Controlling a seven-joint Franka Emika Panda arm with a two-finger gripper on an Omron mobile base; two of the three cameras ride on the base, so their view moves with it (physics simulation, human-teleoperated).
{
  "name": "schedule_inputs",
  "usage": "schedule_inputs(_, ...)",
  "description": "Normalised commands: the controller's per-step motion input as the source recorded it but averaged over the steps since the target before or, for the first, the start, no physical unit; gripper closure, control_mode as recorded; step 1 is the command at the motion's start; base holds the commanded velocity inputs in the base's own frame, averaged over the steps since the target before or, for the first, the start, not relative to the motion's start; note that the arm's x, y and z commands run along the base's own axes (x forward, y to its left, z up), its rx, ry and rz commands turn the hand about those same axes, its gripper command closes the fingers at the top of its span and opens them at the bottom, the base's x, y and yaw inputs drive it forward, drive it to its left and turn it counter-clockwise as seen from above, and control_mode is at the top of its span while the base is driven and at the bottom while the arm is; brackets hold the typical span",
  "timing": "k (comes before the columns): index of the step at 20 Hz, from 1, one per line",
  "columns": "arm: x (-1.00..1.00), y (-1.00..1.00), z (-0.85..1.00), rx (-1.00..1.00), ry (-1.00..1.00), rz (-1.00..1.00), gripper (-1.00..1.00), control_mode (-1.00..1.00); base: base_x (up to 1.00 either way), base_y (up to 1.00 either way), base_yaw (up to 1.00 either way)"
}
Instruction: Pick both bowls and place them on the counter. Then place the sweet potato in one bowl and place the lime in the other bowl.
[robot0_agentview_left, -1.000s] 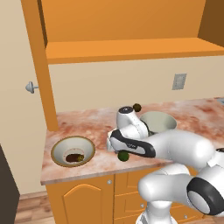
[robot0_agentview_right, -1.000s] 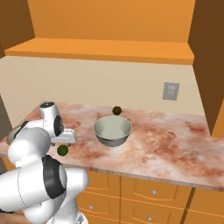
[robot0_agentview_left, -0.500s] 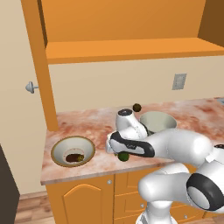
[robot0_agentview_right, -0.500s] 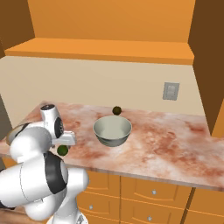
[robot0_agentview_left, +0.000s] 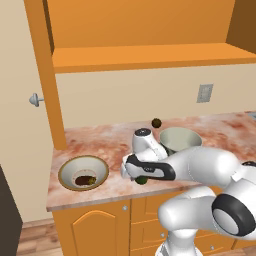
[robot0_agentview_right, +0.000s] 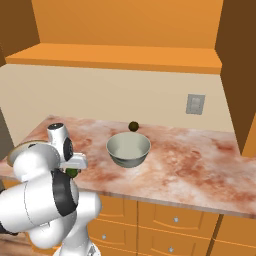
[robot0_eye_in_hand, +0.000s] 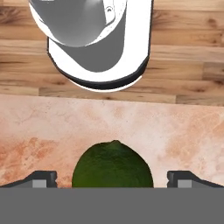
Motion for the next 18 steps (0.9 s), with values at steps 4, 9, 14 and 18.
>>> schedule_inputs(4, 0.00, 0.00, -0.12, 0.00, 0.00, 0.00, -1.00, -1.00, 0.00, 0.00, 0.00)
schedule_inputs(9, 0.00, 0.00, -0.21, 0.00, 0.01, 0.00, 1.00, -1.00, 0.00, 0.00, 0.00)
schedule_inputs(14, -0.01, -0.01, -0.07, 0.02, 0.01, 0.00, 1.00, -1.00, 0.00, 0.00, 0.00)
schedule_inputs(18, -0.16, -0.18, 0.31, 0.03, -0.05, -0.04, 1.00, -1.00, 0.00, 0.00, 0.00)
